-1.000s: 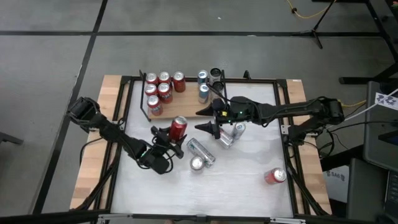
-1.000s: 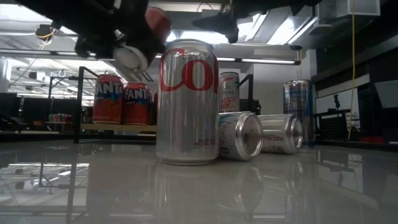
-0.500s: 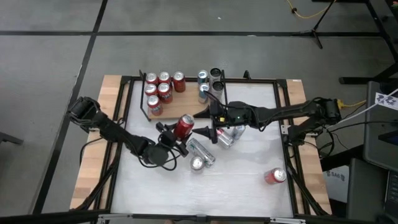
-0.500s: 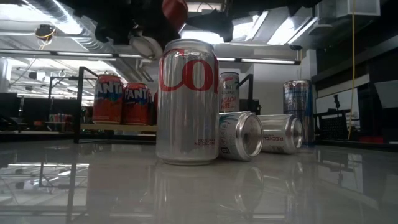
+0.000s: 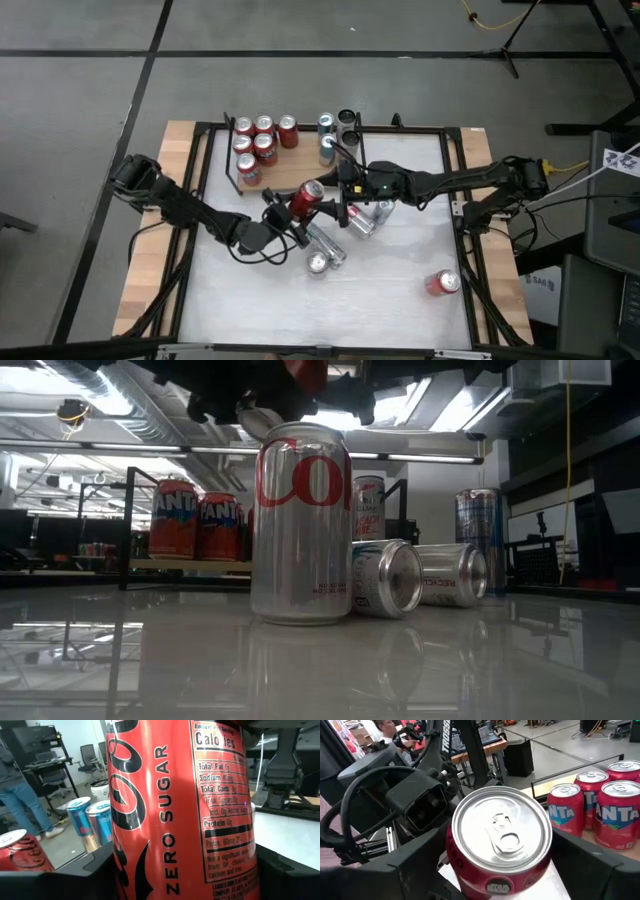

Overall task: Place canned beverage on shelf
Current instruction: Put the red black soda can on the shelf aligned with the other red black soda can

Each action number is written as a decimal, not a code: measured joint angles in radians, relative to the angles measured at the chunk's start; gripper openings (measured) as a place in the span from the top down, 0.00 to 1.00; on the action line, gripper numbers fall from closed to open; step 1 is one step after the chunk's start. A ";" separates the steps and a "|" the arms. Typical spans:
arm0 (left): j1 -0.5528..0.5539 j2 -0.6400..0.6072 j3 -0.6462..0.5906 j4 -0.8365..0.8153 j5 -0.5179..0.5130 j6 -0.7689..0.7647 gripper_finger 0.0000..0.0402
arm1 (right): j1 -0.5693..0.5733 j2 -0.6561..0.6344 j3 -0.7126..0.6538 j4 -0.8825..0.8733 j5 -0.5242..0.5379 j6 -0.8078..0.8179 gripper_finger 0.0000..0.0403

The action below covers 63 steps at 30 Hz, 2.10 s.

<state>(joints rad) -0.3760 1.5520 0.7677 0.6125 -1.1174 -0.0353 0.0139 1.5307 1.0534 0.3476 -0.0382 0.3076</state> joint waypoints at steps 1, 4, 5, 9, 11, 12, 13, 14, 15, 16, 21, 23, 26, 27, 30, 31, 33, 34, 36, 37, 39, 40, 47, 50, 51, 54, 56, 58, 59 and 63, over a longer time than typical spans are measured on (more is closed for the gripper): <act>0.007 0.000 0.000 0.006 0.007 0.006 0.28 | 0.000 0.000 0.000 -0.002 -0.003 0.000 0.13; 0.026 0.000 0.000 0.013 0.038 0.014 0.28 | 0.000 0.000 0.000 -0.004 -0.006 0.000 0.13; 0.031 0.000 0.000 0.013 0.046 0.014 0.28 | 0.000 0.000 0.000 -0.004 -0.006 0.000 0.13; 0.050 0.000 0.000 0.012 0.065 0.014 0.28 | -0.002 0.007 0.000 0.001 0.001 -0.020 0.13; 0.052 0.000 0.000 0.010 0.069 0.020 0.28 | -0.002 0.010 0.000 0.001 0.003 -0.024 0.14; 0.054 0.000 0.000 0.009 0.071 0.020 0.28 | -0.002 0.013 0.000 0.001 0.010 -0.025 0.15; 0.054 0.000 0.000 0.010 0.072 0.021 0.28 | -0.002 0.020 0.000 0.010 0.018 -0.025 0.17; 0.055 0.000 0.000 0.009 0.074 0.020 0.28 | -0.002 0.023 0.000 0.016 0.020 -0.026 0.19; 0.055 0.000 0.000 0.005 0.077 0.019 0.28 | -0.002 0.024 0.000 0.017 0.019 -0.026 0.21; 0.055 0.000 0.000 0.005 0.077 0.019 0.28 | -0.002 0.025 0.000 0.018 0.020 -0.028 0.23; 0.055 -0.001 0.000 -0.002 0.070 0.015 0.27 | -0.001 0.035 -0.001 0.045 0.027 -0.033 0.29; 0.055 -0.002 0.000 -0.001 0.071 0.018 0.25 | -0.001 0.035 -0.001 0.047 0.028 -0.042 0.29; 0.055 -0.001 0.000 -0.002 0.078 0.022 0.20 | -0.001 0.036 -0.001 0.049 0.020 -0.054 0.29; 0.054 -0.001 0.001 0.006 0.089 0.022 0.19 | -0.001 0.037 -0.001 0.048 0.013 -0.055 0.28; 0.045 -0.001 0.004 0.009 0.105 0.023 0.18 | 0.001 0.040 -0.001 0.038 0.007 -0.070 0.28; 0.041 -0.001 0.004 0.007 0.108 0.023 0.18 | 0.001 0.039 -0.001 0.037 0.003 -0.081 0.28; 0.033 -0.001 0.004 0.007 0.105 0.023 0.18 | 0.001 0.028 -0.001 0.031 0.001 -0.104 0.29; 0.028 -0.001 0.004 0.006 0.103 0.023 0.18 | 0.000 0.018 -0.001 0.026 -0.005 -0.107 0.29; 0.023 -0.001 0.003 0.004 0.099 0.023 0.17 | 0.000 -0.004 -0.001 0.007 -0.014 -0.108 0.29; 0.020 -0.001 0.003 0.004 0.097 0.023 0.17 | 0.000 -0.020 -0.001 -0.007 -0.015 -0.114 0.29; 0.015 -0.001 0.003 0.004 0.098 0.022 0.17 | 0.000 -0.048 -0.001 -0.051 -0.014 -0.139 0.29; 0.013 -0.001 0.003 0.004 0.098 0.022 0.17 | 0.000 -0.064 -0.001 -0.077 -0.014 -0.153 0.29; 0.013 -0.001 0.002 0.000 0.160 0.019 0.17 | 0.000 -0.192 -0.001 -0.260 -0.015 -0.249 0.29; 0.013 -0.001 0.002 -0.002 0.205 0.019 0.17 | 0.000 -0.258 -0.001 -0.352 -0.016 -0.272 0.29; 0.013 -0.001 0.002 -0.002 0.219 0.019 0.17 | 0.000 -0.278 -0.001 -0.379 -0.017 -0.280 0.28; 0.013 -0.001 0.002 -0.001 0.251 0.019 0.17 | 0.000 -0.336 -0.001 -0.458 -0.052 -0.298 0.28; 0.013 -0.001 0.001 0.000 0.270 0.018 0.17 | 0.000 -0.368 -0.001 -0.510 -0.114 -0.318 0.29; 0.013 -0.001 0.001 0.001 0.286 0.018 0.17 | 0.000 -0.387 -0.001 -0.557 -0.193 -0.325 0.29; 0.013 -0.001 0.001 0.001 0.298 0.018 0.17 | 0.000 -0.393 -0.001 -0.573 -0.236 -0.335 0.29; 0.013 -0.001 0.001 0.001 0.333 0.011 0.17 | 0.021 -0.394 -0.001 -0.655 -0.414 -0.361 0.28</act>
<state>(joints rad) -0.3630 1.5513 0.7685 0.6137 -0.7847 -0.0239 0.0351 1.1363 1.0527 -0.3077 -0.4520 -0.0532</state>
